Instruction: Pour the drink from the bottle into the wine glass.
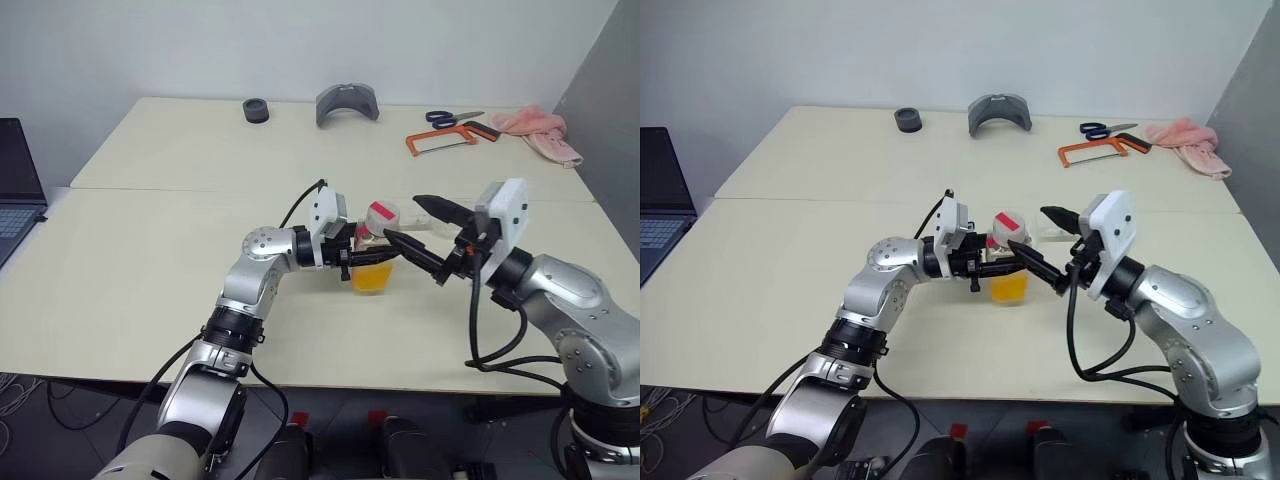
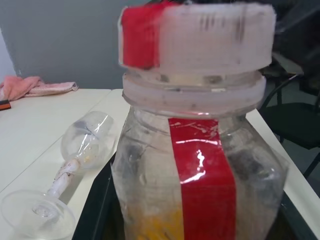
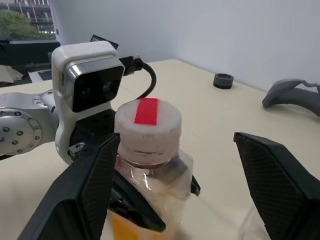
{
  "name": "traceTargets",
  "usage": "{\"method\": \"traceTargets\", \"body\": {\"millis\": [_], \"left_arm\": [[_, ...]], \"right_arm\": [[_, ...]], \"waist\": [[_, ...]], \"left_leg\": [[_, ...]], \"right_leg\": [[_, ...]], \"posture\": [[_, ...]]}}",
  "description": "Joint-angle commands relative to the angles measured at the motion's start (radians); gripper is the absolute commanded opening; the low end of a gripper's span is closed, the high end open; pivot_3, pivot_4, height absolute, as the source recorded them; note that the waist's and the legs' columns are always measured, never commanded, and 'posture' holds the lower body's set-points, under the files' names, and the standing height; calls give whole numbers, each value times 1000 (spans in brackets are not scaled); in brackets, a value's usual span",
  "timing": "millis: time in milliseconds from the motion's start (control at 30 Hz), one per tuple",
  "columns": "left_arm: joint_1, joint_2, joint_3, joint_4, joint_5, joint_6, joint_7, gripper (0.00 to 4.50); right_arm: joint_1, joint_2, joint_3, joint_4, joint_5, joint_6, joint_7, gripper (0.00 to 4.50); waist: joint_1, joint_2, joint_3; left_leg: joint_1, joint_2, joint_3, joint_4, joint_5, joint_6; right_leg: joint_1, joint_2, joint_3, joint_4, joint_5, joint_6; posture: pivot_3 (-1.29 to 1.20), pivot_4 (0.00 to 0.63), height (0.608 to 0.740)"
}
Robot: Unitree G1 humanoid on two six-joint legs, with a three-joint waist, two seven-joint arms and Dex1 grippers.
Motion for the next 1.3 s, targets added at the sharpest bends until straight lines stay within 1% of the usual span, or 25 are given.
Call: {"method": "traceTargets", "body": {"millis": [33,133,233,400,700,1100,1300], "left_arm": [[-15,-3,16,-27,-18,-19,1,1656],[-20,-1,16,-22,-19,-17,-7,1656],[-30,1,16,-16,-21,-14,-15,1654],[-39,3,17,-8,-21,-16,-22,1654],[-34,9,17,-15,-18,-12,-28,1654],[-34,12,13,-12,-14,-16,-30,1653],[-32,12,13,-14,-13,-16,-28,1653]], "right_arm": [[-22,-9,-26,-61,72,16,0,3876],[-54,10,24,-70,73,20,-24,3876],[-93,40,106,-30,-15,-17,-53,3876],[-108,53,145,23,-88,-69,-58,3876],[-99,88,118,54,-104,-86,-66,3876],[-63,73,84,47,-86,-72,-68,3876],[-54,65,62,36,-54,-58,-72,3876]], "waist": [[0,0,0],[-1,0,0],[-2,0,0],[1,0,0],[1,0,0],[1,0,0],[1,0,0]], "left_leg": [[0,0,0,0,0,0],[0,0,1,0,0,0],[0,0,1,0,0,0],[0,0,1,0,0,0],[0,0,1,0,0,0],[0,0,1,0,0,0],[0,0,1,0,0,0]], "right_leg": [[0,0,0,0,0,0],[0,1,0,0,0,0],[0,2,0,0,0,0],[0,0,0,0,0,0],[0,1,0,0,0,0],[0,1,0,0,0,0],[0,1,0,0,0,0]], "posture": [[0,150,740],[0,150,740],[0,150,740],[0,150,740],[0,150,740],[0,150,740],[0,150,740]]}}
